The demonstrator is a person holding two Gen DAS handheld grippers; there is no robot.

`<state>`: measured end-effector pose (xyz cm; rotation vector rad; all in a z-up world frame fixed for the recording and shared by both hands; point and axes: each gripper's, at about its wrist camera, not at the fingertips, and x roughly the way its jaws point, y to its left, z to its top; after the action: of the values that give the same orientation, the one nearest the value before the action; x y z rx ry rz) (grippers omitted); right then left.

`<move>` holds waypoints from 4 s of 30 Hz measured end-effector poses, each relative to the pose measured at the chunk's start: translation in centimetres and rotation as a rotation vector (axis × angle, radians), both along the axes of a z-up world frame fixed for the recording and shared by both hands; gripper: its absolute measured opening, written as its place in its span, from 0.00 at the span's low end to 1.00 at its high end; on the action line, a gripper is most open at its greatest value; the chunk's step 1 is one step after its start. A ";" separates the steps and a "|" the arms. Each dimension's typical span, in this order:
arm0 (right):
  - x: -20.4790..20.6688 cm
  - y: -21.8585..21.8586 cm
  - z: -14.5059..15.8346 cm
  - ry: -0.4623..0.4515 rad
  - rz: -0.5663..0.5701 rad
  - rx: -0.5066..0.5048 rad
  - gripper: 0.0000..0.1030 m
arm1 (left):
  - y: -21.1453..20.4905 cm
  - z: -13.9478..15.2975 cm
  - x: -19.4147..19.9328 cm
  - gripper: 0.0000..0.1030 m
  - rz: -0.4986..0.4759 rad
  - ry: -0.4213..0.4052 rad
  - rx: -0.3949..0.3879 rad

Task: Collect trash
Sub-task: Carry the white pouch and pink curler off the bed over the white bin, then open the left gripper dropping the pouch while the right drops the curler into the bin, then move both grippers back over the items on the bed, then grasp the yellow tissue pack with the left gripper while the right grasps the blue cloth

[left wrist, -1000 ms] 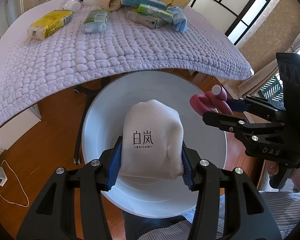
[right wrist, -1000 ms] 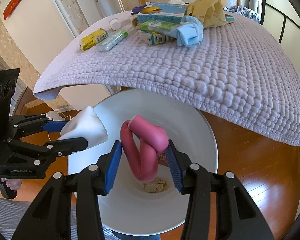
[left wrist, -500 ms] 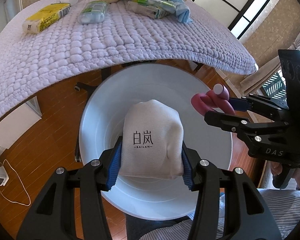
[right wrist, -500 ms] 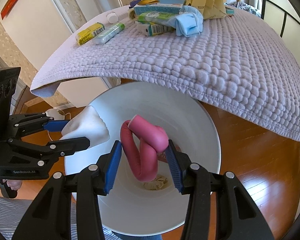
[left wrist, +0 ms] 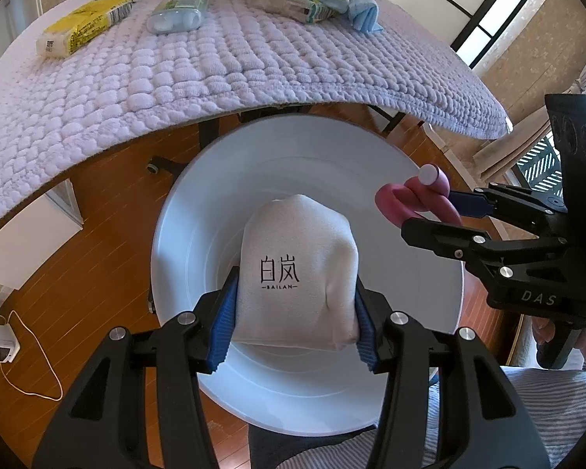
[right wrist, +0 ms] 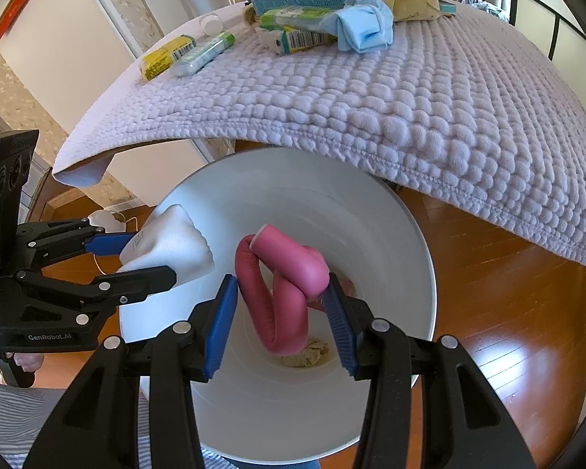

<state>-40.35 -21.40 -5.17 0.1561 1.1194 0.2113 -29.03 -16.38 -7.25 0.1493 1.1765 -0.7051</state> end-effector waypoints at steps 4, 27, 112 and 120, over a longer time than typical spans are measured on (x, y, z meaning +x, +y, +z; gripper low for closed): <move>0.1 0.1 -0.2 0.003 0.000 0.001 0.44 | -0.3 -0.4 -0.2 0.51 -0.001 0.003 0.004; 0.2 -0.1 -1.2 0.026 -0.007 0.012 0.44 | -0.6 -2.4 0.4 0.51 -0.004 0.012 0.027; 15.3 -5.0 6.0 -0.252 0.034 -0.155 0.45 | 4.3 5.7 18.3 0.65 0.012 -0.315 0.015; 13.5 -5.2 6.8 -0.262 0.008 -0.065 0.39 | 5.0 6.0 17.7 0.61 0.021 -0.299 -0.011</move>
<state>-26.81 -26.60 1.63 0.0636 0.8648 0.1955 -11.31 -11.41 -1.22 0.2248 0.8873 -0.6453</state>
